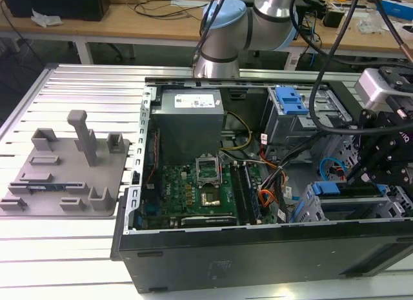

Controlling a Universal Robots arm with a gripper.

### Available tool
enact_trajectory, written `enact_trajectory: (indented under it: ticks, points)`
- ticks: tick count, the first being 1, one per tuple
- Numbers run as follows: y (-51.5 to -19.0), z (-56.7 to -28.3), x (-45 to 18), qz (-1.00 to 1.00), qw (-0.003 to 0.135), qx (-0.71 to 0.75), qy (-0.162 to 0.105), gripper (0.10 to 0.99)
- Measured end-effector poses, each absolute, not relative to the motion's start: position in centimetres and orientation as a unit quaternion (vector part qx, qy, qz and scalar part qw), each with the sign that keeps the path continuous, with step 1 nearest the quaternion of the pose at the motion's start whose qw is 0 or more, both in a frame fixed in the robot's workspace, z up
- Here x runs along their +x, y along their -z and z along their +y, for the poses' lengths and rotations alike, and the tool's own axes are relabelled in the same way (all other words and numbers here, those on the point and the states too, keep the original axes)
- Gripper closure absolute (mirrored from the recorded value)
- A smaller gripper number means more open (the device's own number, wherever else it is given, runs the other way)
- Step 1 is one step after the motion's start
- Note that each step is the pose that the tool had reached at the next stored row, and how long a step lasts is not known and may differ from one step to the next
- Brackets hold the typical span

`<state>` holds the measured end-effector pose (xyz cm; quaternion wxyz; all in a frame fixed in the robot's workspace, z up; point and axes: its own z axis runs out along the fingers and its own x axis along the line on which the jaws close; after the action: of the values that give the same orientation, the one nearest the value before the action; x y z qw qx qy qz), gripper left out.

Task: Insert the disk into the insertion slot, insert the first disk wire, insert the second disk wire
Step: 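Insert the second disk wire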

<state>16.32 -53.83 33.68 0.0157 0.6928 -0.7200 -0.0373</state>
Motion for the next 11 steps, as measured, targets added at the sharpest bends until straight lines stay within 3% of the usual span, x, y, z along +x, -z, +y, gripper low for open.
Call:
enact_trajectory:
  ticks: [3,7,9,10,11]
  points:
    - [-34.5,-53.8,15.6,-0.720,0.016,0.693,0.037,0.788]
    - [-36.5,-53.8,15.5,-0.720,0.016,0.693,0.036,0.788]
    - [-37.4,-53.7,15.5,-0.720,0.017,0.693,0.035,0.800]
    - [-38.2,-53.6,15.5,-0.720,0.018,0.693,0.034,0.933]
    - [-39.0,-53.5,15.5,-0.720,0.018,0.693,0.034,0.980]
